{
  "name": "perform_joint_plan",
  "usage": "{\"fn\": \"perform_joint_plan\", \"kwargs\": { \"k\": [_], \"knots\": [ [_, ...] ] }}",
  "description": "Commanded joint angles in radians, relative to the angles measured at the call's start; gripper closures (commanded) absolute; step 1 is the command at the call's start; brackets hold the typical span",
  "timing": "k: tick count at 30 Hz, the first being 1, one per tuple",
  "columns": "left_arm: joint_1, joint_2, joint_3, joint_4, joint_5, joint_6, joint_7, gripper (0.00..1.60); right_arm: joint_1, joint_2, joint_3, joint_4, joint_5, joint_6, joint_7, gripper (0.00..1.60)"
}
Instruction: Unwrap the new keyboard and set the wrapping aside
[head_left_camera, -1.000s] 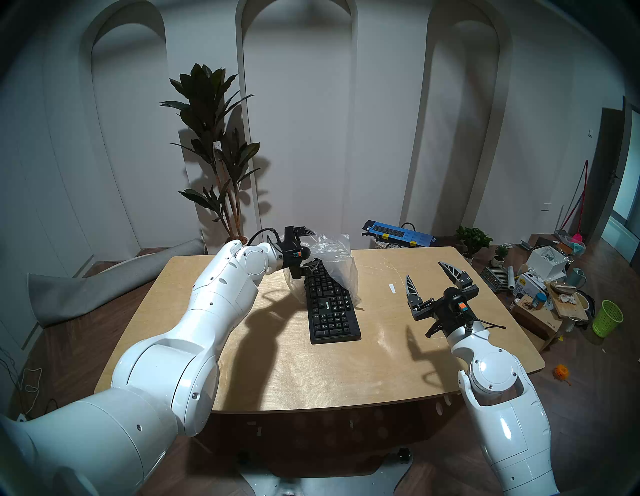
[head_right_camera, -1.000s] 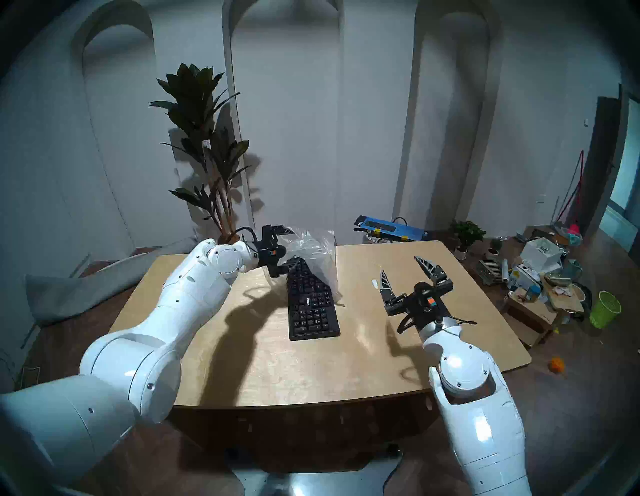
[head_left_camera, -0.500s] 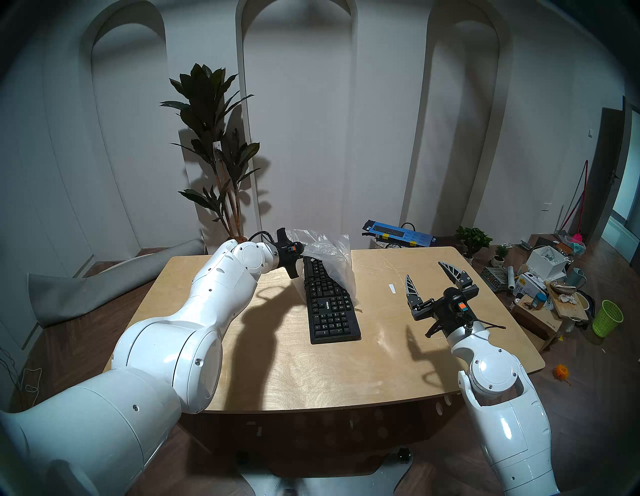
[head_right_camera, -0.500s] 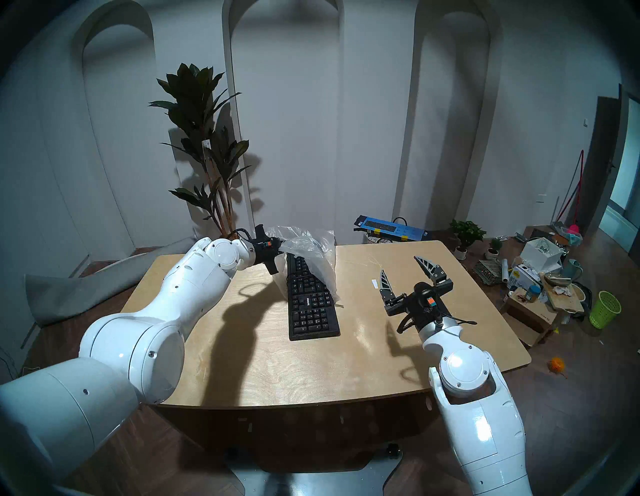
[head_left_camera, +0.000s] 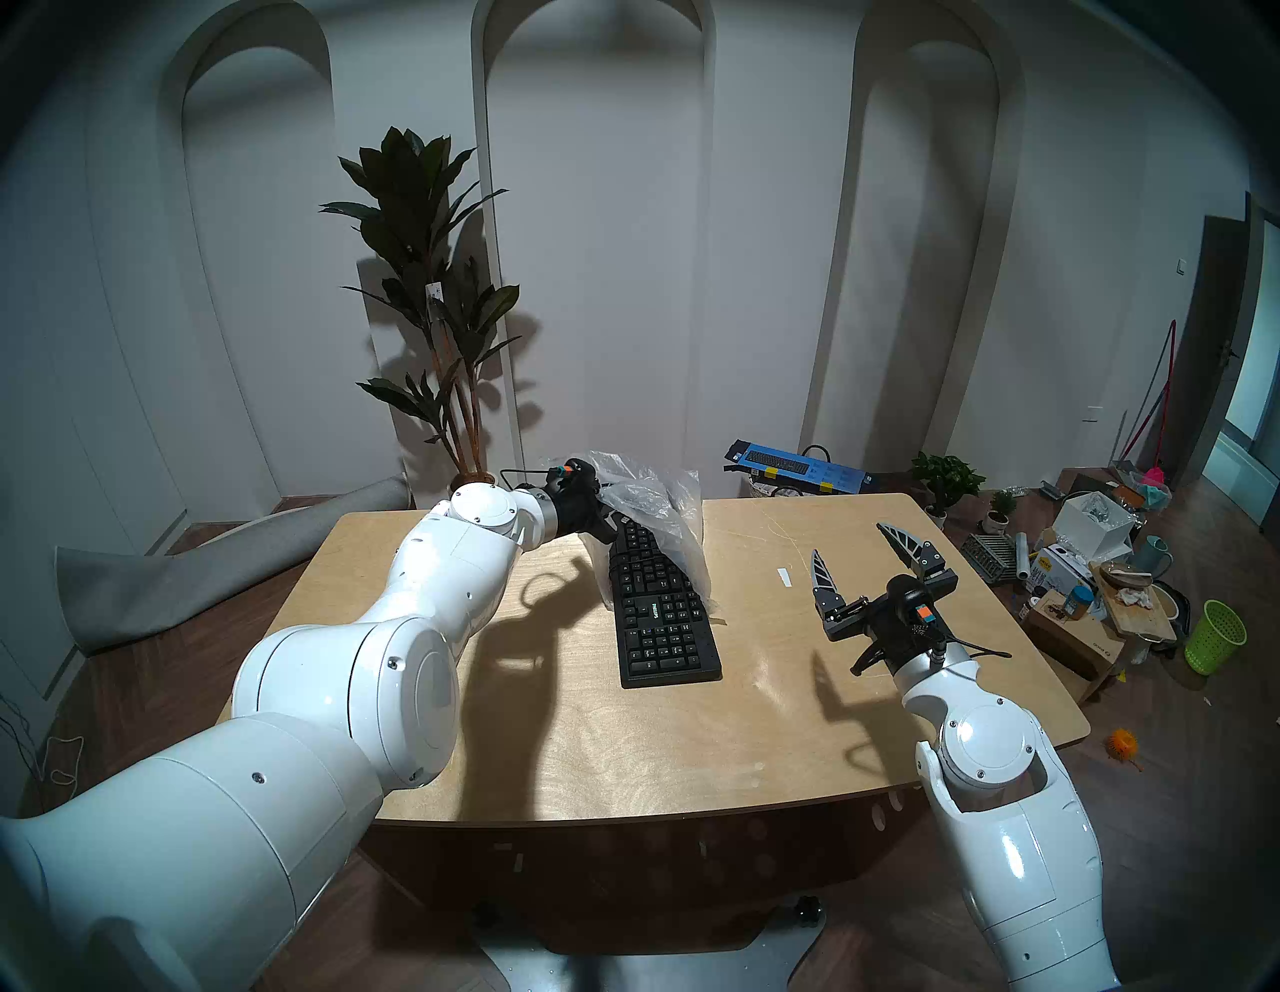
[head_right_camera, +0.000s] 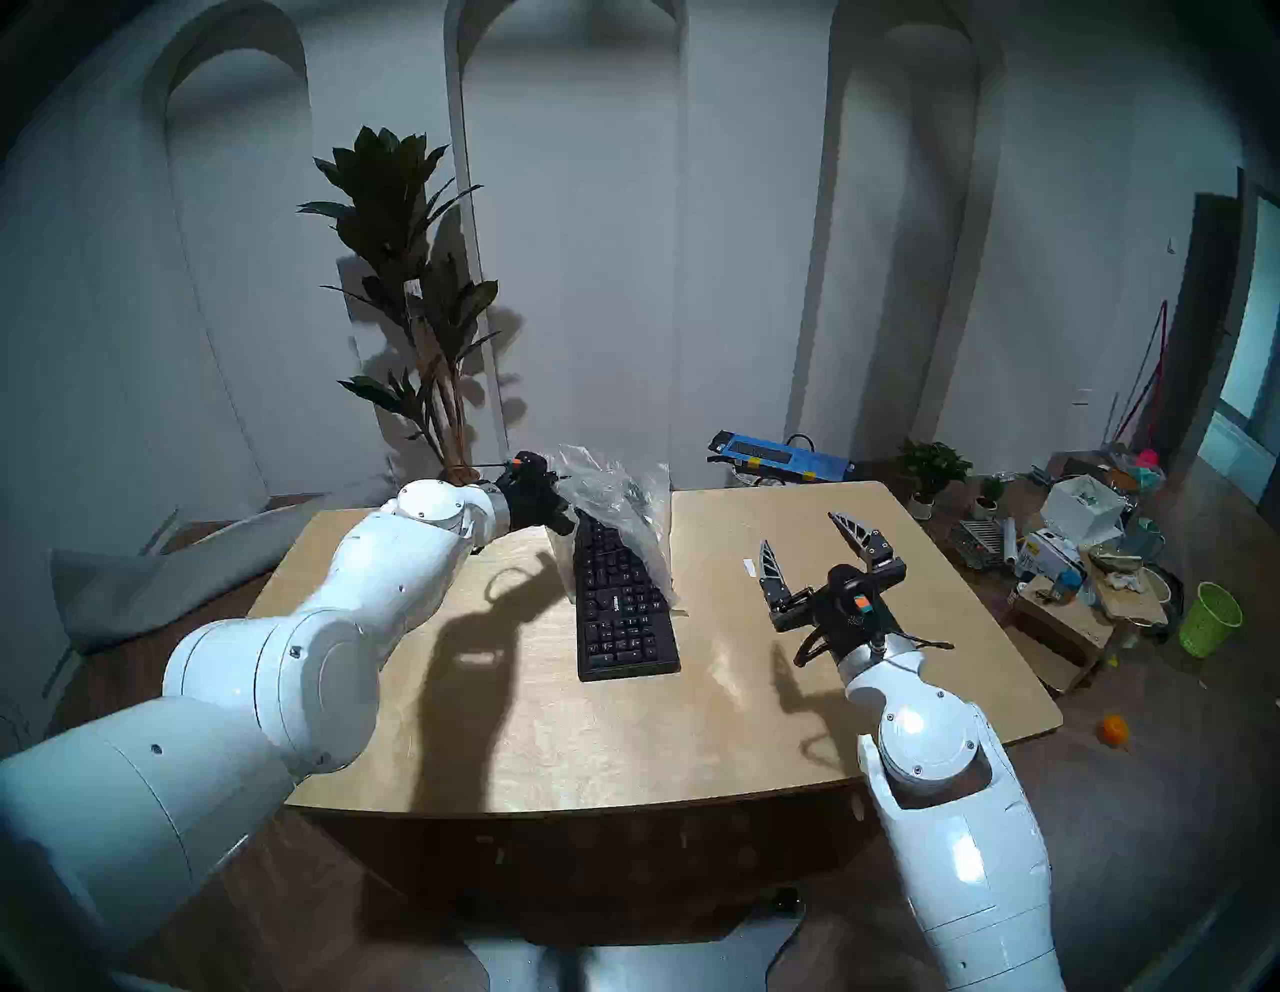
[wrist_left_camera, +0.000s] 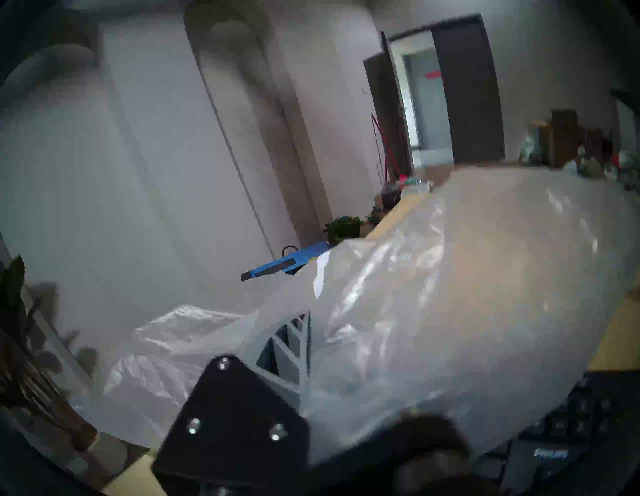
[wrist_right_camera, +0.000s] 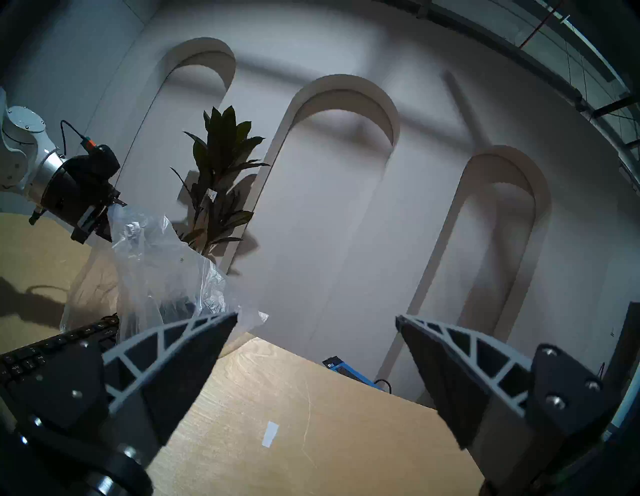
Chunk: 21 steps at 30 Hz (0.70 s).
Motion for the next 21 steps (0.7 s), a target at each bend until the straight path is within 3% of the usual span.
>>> {"fn": "perform_joint_plan", "kwargs": {
  "k": [1,9,21],
  "knots": [
    [-0.087,0.014,-0.142,-0.009,-0.153,0.090,-0.042,1.60,0.006,0.000,-0.002,-0.019,0.001,-0.009,0.000,0.00],
    [-0.131,0.011,-0.244,-0.020,-0.283,0.246,-0.081,1.60,0.006,0.001,-0.003,-0.019,0.001,-0.010,-0.001,0.00],
    [-0.144,-0.012,-0.320,-0.047,-0.356,0.447,-0.142,1.60,0.006,0.003,-0.005,-0.019,0.000,-0.010,-0.004,0.00]
  ]
}}
